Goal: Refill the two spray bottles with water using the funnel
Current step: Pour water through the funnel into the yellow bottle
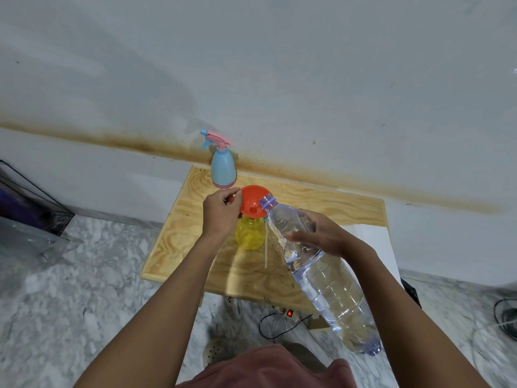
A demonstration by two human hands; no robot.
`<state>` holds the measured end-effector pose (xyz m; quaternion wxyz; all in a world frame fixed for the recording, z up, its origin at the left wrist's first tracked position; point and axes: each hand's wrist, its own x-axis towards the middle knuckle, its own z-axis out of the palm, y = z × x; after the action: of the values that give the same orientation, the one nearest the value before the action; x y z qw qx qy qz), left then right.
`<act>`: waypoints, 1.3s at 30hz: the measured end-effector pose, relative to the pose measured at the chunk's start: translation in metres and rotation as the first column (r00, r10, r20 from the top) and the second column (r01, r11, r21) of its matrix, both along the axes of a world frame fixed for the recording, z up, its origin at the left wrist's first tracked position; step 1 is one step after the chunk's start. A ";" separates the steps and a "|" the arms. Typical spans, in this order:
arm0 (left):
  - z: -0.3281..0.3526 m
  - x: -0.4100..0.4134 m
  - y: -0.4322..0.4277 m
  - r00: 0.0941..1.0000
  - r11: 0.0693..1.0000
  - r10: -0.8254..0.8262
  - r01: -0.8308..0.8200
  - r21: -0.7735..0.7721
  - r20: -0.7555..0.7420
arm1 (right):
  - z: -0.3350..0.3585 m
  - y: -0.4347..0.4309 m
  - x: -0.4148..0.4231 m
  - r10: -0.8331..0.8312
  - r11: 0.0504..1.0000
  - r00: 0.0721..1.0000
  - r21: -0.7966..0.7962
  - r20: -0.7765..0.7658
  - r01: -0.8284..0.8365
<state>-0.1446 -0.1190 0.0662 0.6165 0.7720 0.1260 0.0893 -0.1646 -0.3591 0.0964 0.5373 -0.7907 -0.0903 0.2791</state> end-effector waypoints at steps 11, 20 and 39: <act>0.001 0.000 0.001 1.000 1.000 -0.001 0.001 0.004 -0.024 | 0.008 0.004 -0.003 -0.050 0.996 0.990 0.083 0.134 0.039; 0.005 0.000 -0.001 0.999 1.000 -0.002 0.002 0.001 -0.036 | 0.014 -0.003 0.000 -0.324 0.943 0.877 0.194 0.355 0.270; 0.009 -0.003 -0.005 0.997 0.999 0.048 -0.049 -0.004 -0.058 | -0.013 -0.007 0.054 -0.719 0.688 0.534 0.343 0.445 0.640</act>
<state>-0.1481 -0.1244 0.0750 0.6125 0.7692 0.1628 0.0815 -0.1103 -0.3665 0.0837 0.6067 -0.7680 0.0560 -0.1975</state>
